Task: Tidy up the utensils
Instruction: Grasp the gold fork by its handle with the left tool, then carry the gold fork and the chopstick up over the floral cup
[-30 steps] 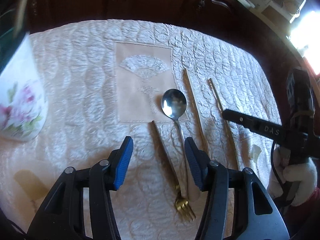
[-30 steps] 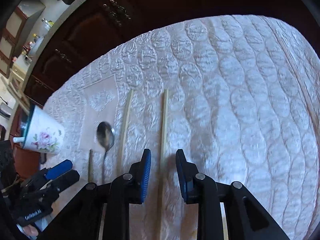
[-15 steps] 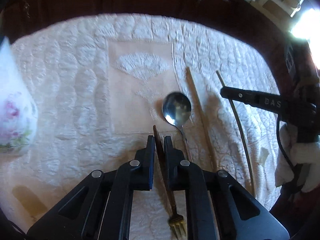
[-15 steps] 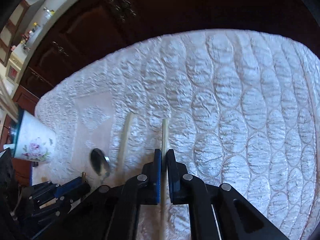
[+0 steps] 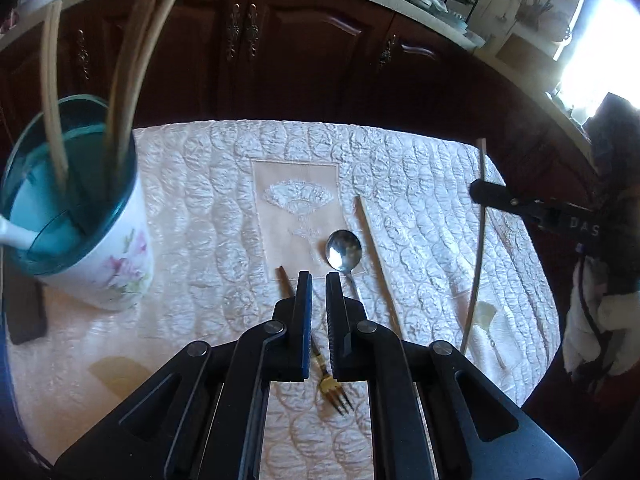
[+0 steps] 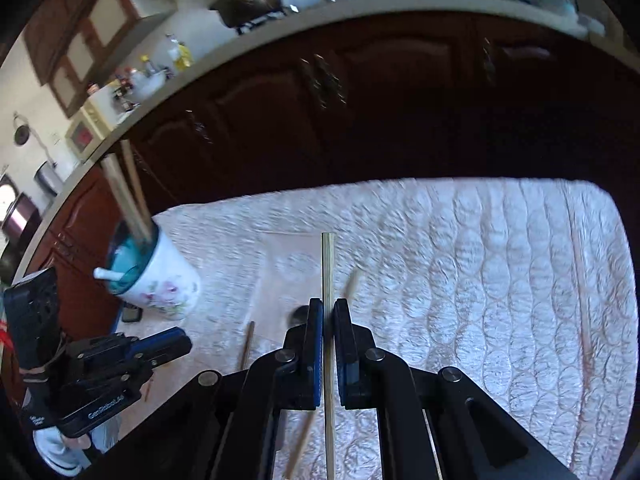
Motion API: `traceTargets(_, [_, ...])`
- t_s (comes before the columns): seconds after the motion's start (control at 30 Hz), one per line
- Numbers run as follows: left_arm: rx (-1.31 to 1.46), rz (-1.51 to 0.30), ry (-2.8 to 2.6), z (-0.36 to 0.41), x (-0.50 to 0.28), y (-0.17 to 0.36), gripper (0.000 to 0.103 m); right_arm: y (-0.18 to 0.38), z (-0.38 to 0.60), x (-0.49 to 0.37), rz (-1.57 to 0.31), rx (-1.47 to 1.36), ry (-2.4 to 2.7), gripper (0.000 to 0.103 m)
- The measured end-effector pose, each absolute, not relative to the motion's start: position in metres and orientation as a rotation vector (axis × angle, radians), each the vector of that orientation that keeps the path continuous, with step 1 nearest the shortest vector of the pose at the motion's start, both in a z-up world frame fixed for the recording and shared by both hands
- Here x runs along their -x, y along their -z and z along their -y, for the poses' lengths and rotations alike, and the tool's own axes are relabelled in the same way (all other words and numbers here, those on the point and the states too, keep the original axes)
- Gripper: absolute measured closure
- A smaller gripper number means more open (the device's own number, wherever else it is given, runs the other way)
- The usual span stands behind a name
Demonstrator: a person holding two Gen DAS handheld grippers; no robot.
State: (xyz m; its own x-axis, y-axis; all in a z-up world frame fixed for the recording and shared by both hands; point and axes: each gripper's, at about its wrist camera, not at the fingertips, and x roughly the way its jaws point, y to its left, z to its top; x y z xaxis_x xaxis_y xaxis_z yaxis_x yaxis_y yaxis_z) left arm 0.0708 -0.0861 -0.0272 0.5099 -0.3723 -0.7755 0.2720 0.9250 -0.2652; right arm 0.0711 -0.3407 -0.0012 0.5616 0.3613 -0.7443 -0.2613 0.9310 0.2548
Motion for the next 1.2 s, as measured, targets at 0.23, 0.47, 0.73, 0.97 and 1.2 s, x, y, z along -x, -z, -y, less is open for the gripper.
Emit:
traceTargets(0.23, [0.171, -1.036, 0.373, 0.082, -0.076, 0.048, 0.085, -0.002, 0.337, -0.061, -0.893, -0.115, -0.363, 0.098])
traceTargets(0.47, [0.153, -1.117, 0.326, 0.104, -0.104, 0.090, 0.079, -0.001, 0.339, -0.056, -0.881, -0.119, -0.363, 0.098])
traceTargets(0.73, [0.142, -1.132, 0.331, 0.111, -0.115, 0.107, 0.097, -0.006, 0.341, -0.051, -0.869, -0.115, -0.376, 0.098])
traceTargets(0.97, [0.171, -1.043, 0.391, 0.086, -0.083, 0.062, 0.097, -0.020, 0.333, -0.040, -0.836, -0.094, -0.411, 0.098])
traceTargets(1.2, [0.175, -0.930, 0.379, 0.060, -0.060, 0.015, 0.097, -0.043, 0.315, -0.031, -0.788, -0.074, -0.449, 0.098])
